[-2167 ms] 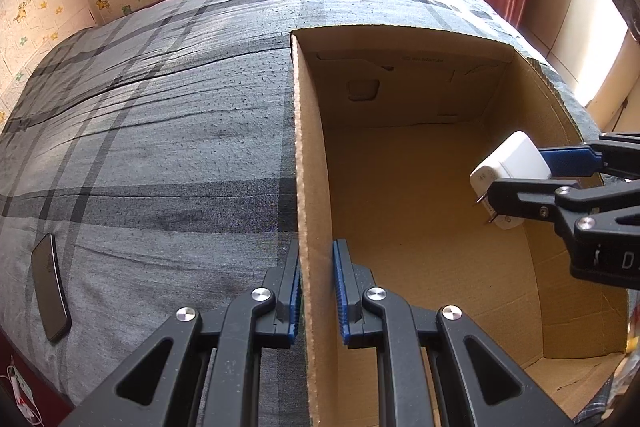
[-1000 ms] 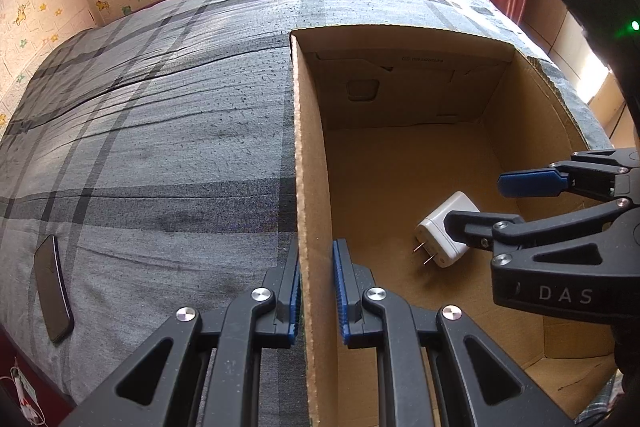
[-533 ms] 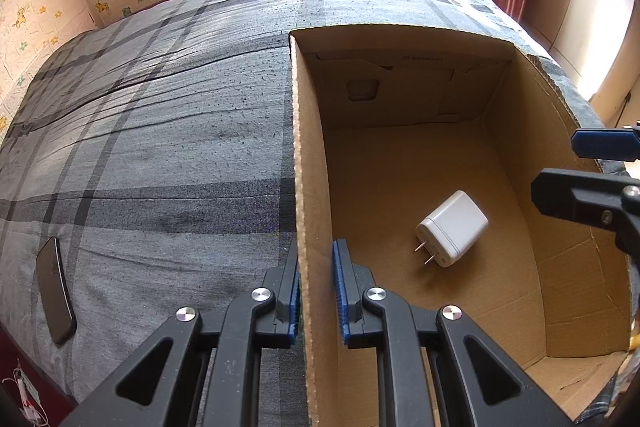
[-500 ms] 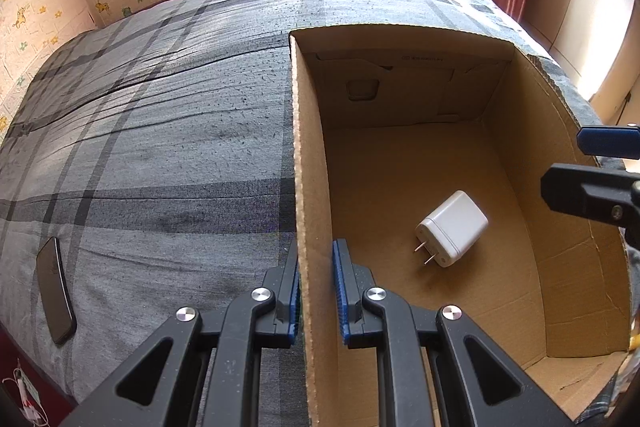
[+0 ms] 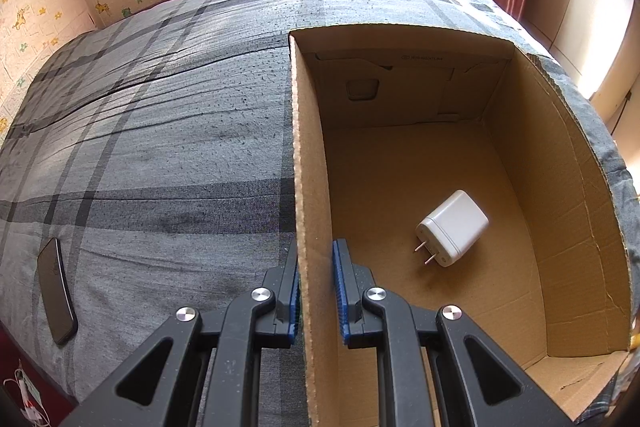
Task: Organize rigid objects
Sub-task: 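Move the right gripper back to the black cup and grasp it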
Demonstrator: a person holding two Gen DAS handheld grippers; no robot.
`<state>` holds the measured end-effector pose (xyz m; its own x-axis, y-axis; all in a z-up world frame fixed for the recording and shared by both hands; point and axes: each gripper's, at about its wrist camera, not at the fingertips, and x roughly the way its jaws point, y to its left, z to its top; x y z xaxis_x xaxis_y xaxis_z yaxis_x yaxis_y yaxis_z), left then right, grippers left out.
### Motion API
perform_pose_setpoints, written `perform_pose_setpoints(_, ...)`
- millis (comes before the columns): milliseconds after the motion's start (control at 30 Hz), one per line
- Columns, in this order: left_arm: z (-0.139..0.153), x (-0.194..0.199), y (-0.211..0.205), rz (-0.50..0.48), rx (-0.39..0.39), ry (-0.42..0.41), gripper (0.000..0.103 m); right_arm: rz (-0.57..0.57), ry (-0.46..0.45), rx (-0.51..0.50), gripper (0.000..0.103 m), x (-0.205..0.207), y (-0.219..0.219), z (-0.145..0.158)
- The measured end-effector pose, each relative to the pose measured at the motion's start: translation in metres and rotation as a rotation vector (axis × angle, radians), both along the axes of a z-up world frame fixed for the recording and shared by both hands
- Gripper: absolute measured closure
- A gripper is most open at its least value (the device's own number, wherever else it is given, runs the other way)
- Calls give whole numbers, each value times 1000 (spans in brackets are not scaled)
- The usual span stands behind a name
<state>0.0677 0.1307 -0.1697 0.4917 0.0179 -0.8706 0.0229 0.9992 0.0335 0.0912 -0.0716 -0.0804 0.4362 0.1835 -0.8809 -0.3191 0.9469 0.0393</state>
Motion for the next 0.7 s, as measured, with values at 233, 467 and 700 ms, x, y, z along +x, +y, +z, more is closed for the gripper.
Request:
perform_pose_setpoints(233, 0, 1, -1, 0, 2, 0, 87, -90, -3, -26, 0, -7, -51, 5)
perform_pose_setpoints(467, 1, 1, -1, -1, 3, 3, 87, -194, 35, -64, 0, -17, -104, -14)
perform_pose_setpoints(700, 1, 1, -1, -1, 5, 2, 87, -263, 77, -130, 0, -26, -138, -42)
